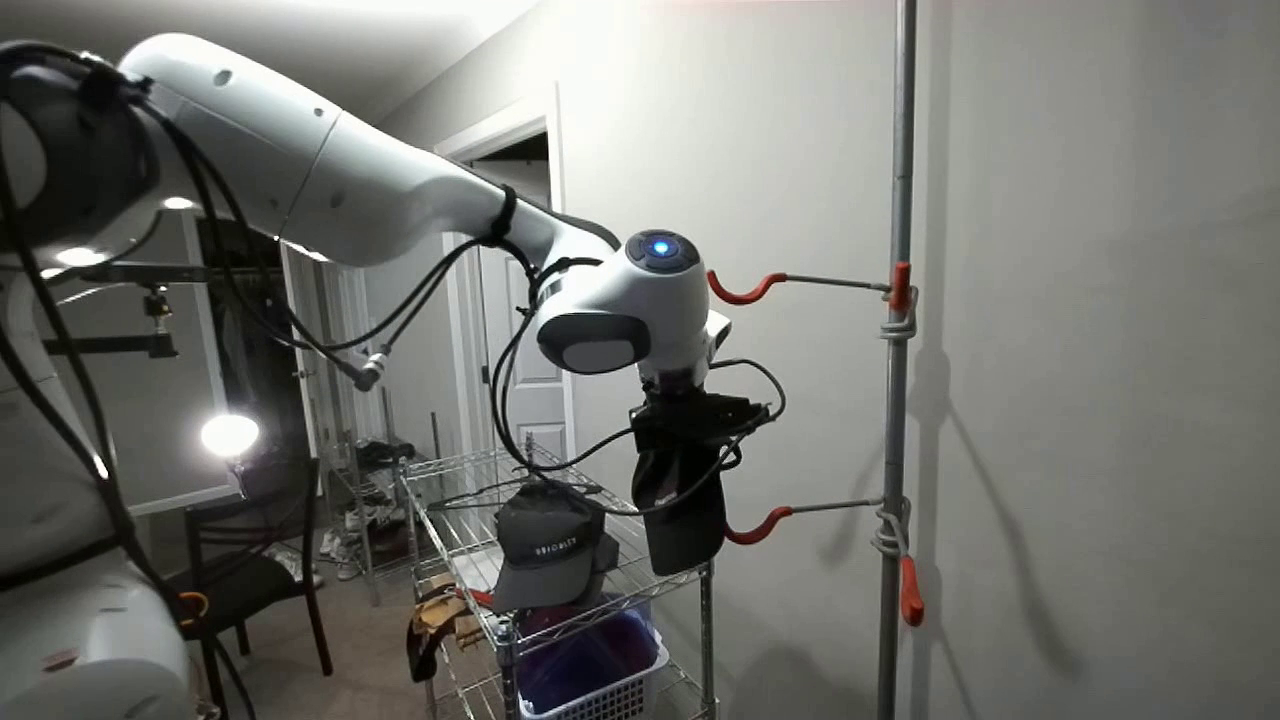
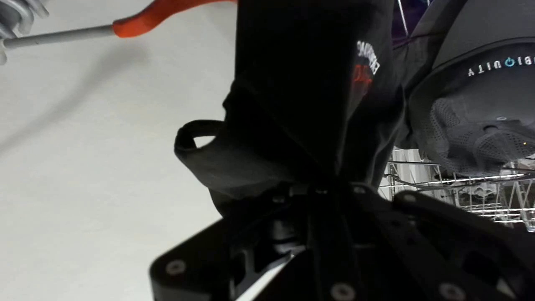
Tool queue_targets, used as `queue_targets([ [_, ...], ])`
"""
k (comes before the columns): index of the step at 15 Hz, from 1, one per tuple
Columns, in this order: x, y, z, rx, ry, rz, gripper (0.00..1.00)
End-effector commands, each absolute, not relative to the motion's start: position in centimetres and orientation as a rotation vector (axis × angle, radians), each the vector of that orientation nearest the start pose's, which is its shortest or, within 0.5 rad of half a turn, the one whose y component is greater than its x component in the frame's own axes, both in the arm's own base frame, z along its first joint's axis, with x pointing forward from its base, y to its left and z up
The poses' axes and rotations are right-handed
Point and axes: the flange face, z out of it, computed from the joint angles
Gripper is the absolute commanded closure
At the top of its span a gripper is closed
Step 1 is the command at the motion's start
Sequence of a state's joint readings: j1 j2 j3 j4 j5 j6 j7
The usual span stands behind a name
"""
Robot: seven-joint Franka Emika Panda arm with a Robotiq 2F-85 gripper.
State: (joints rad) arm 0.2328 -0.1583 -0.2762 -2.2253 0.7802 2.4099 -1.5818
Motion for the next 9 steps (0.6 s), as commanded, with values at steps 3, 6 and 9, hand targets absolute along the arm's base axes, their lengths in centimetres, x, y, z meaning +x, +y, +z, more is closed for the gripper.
queue_targets([
  [3, 55.7, -3.8, 49.8, -2.412, -1.434, -1.026, 0.99],
  [6, 55.8, -6.5, 50.5, -2.459, -1.421, -0.968, 0.99],
  [9, 54.8, -10.0, 49.2, -2.461, -1.411, -0.786, 0.99],
])
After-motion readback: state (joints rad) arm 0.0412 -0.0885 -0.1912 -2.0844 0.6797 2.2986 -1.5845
